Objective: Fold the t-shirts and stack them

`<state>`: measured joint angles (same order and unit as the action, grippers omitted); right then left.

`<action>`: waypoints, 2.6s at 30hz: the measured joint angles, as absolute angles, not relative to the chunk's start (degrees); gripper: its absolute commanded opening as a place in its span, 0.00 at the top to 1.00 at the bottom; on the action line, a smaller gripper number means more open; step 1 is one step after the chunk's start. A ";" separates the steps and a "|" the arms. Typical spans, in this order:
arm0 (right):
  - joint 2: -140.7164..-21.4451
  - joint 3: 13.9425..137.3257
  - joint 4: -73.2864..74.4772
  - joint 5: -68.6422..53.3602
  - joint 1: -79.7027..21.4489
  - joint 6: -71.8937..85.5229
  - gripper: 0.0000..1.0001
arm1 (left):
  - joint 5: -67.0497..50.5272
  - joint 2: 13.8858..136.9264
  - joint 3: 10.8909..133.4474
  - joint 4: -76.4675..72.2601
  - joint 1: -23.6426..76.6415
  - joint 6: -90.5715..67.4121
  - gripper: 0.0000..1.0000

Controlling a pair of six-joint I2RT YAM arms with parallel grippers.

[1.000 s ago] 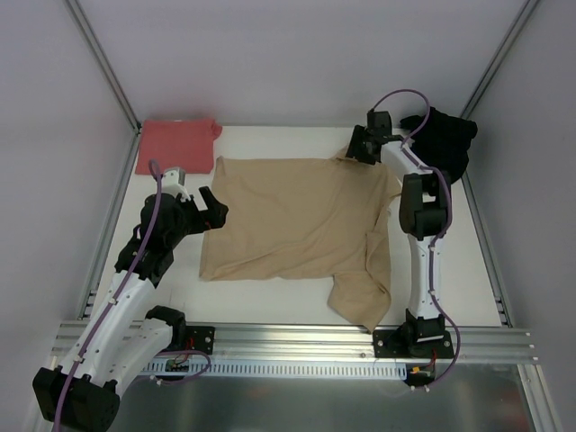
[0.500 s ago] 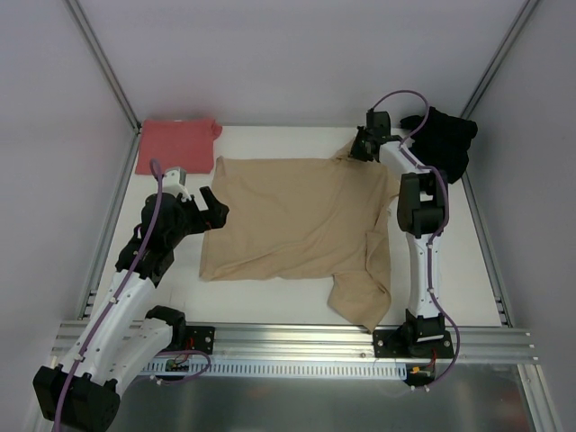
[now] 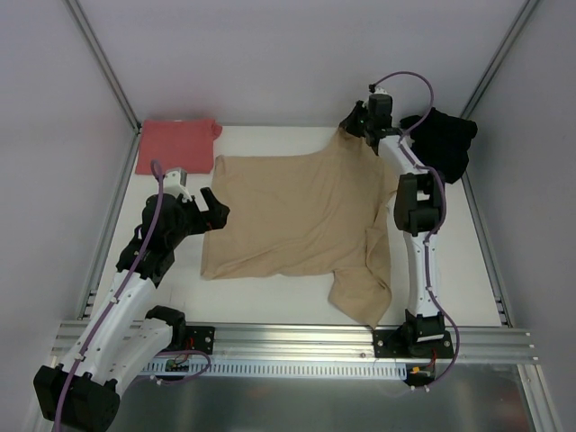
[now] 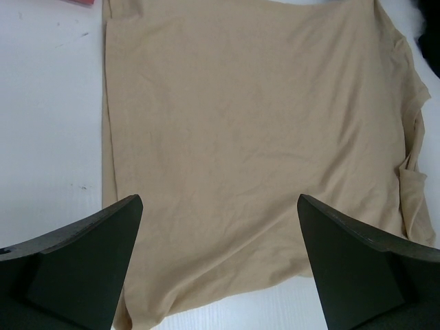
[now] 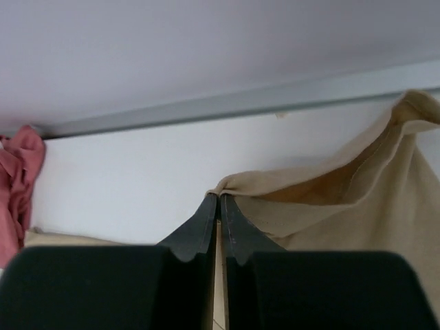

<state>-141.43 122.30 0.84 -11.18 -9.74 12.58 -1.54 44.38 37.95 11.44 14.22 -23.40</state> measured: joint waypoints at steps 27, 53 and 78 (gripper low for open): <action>-108.18 85.10 -1.10 -4.71 -11.64 8.93 0.00 | -9.21 45.95 37.52 10.20 14.22 -26.13 0.01; -92.33 63.64 27.11 -4.34 -12.21 9.65 0.01 | -13.32 39.31 39.11 16.75 14.26 -31.03 0.01; -92.38 59.37 31.09 2.13 -12.25 8.12 0.45 | -13.47 37.12 38.57 17.87 14.28 -30.89 0.01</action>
